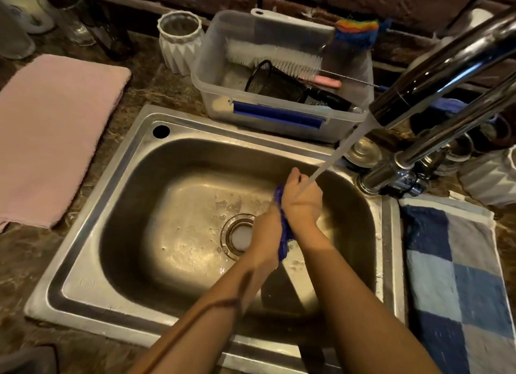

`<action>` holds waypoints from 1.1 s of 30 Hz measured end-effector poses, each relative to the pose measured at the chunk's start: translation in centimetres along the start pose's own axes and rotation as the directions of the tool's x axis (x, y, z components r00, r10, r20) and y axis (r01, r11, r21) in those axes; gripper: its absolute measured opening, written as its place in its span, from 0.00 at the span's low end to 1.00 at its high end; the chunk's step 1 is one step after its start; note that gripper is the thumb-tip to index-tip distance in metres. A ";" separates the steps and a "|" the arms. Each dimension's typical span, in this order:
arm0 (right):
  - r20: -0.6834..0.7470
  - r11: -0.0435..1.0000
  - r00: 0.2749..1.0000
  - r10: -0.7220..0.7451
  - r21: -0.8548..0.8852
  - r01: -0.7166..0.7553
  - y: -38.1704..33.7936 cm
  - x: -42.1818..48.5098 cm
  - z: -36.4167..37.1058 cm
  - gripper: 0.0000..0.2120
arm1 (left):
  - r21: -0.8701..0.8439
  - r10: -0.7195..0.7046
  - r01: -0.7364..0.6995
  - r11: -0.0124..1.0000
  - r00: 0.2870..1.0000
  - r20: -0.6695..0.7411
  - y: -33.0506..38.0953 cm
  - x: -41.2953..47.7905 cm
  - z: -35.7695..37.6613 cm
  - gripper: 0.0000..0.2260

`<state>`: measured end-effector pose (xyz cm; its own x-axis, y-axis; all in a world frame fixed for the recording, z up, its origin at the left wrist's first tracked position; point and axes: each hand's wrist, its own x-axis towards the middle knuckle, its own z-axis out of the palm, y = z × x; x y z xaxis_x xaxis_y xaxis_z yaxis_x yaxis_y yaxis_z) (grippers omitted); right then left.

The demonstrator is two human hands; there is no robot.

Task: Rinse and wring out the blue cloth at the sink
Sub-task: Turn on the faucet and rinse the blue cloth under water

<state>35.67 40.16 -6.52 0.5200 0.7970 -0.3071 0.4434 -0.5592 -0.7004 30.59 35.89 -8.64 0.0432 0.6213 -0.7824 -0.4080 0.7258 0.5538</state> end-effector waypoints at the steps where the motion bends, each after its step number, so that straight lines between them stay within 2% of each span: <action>1: 0.017 0.999 0.999 0.034 0.009 -0.034 0.3 0.6 0.1 0.19 | 0.005 -0.017 0.016 1.000 1.000 0.016 -0.3 -0.1 0.1 0.14; 3: 0.043 0.997 0.997 0.064 0.032 -0.065 1.2 1.1 0.3 0.19 | -0.027 -0.060 0.061 0.998 0.996 0.067 -0.4 -0.6 -0.1 0.11; 6: 0.059 0.976 0.996 0.068 0.201 -0.079 1.8 0.8 0.2 0.19 | -0.155 -0.080 0.109 0.982 0.979 0.187 0.6 -1.0 -0.5 0.10; 9: 0.125 0.935 0.992 -0.024 0.353 -0.022 2.4 -0.5 -0.7 0.18 | -0.168 -0.048 0.082 0.982 0.980 0.195 1.7 -0.4 -0.8 0.15; 12: 0.187 0.961 0.955 -0.232 0.193 0.196 2.1 -3.2 -1.3 0.18 | -0.089 -0.005 0.016 0.996 0.992 0.125 2.6 0.6 -1.0 0.16; 15: 0.139 0.985 0.978 -0.157 0.094 0.145 1.0 -4.5 -1.0 0.19 | -0.042 0.023 -0.017 0.999 0.991 0.130 2.4 0.9 -0.8 0.14; 17: 0.039 0.989 0.993 -0.110 0.104 0.105 0.0 -4.1 -0.9 0.20 | -0.075 -0.006 0.018 0.997 0.988 0.157 2.0 0.6 -0.5 0.14; 19: -0.021 0.990 0.991 -0.133 0.053 0.134 -0.9 -3.1 -0.7 0.20 | -0.129 -0.024 0.047 0.991 0.984 0.177 1.8 0.2 -0.2 0.14; 21: -0.040 0.987 0.987 -0.156 -0.039 0.155 -1.6 -2.1 -0.3 0.20 | -0.141 -0.040 0.064 0.988 0.984 0.171 1.4 0.1 -0.2 0.14; 24: -0.029 0.989 0.993 -0.110 -0.106 0.106 -1.4 -0.4 0.3 0.19 | -0.145 -0.067 0.089 0.985 0.987 0.149 0.8 -0.5 0.0 0.14; 27: -0.022 0.995 0.999 -0.039 -0.096 0.036 0.0 1.1 0.5 0.19 | -0.115 -0.102 0.121 0.986 0.983 0.153 0.5 -1.0 0.2 0.14; 33: 0.043 0.988 0.999 -0.010 0.154 0.004 1.4 2.3 -1.4 0.18 | -0.070 -0.111 0.122 0.990 0.984 0.138 1.5 -0.9 1.1 0.14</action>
<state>38.54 40.84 -7.31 0.4832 0.8120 -0.3274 0.3276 -0.5145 -0.7925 30.97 36.76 -6.72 0.2135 0.5715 -0.7924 -0.4625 0.7735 0.4333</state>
